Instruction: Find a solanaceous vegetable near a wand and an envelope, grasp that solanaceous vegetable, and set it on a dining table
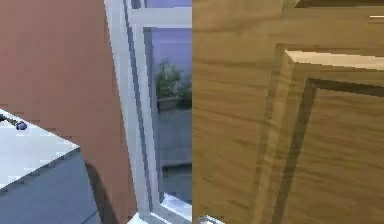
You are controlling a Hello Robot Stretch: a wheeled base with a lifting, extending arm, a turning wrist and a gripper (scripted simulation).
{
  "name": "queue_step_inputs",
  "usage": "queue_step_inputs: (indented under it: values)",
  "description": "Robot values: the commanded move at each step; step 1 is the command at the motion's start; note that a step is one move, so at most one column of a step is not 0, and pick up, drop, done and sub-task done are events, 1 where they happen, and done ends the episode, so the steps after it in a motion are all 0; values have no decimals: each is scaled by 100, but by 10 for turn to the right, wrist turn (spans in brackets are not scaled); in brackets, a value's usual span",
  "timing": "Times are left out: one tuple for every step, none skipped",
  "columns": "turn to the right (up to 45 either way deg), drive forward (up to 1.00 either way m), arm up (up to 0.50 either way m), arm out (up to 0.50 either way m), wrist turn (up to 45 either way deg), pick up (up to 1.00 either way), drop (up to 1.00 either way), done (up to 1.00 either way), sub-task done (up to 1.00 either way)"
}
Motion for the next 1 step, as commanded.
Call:
queue_step_inputs:
  values:
    - [-450, 0, 0, 0, 0, 0, 0, 0, 0]
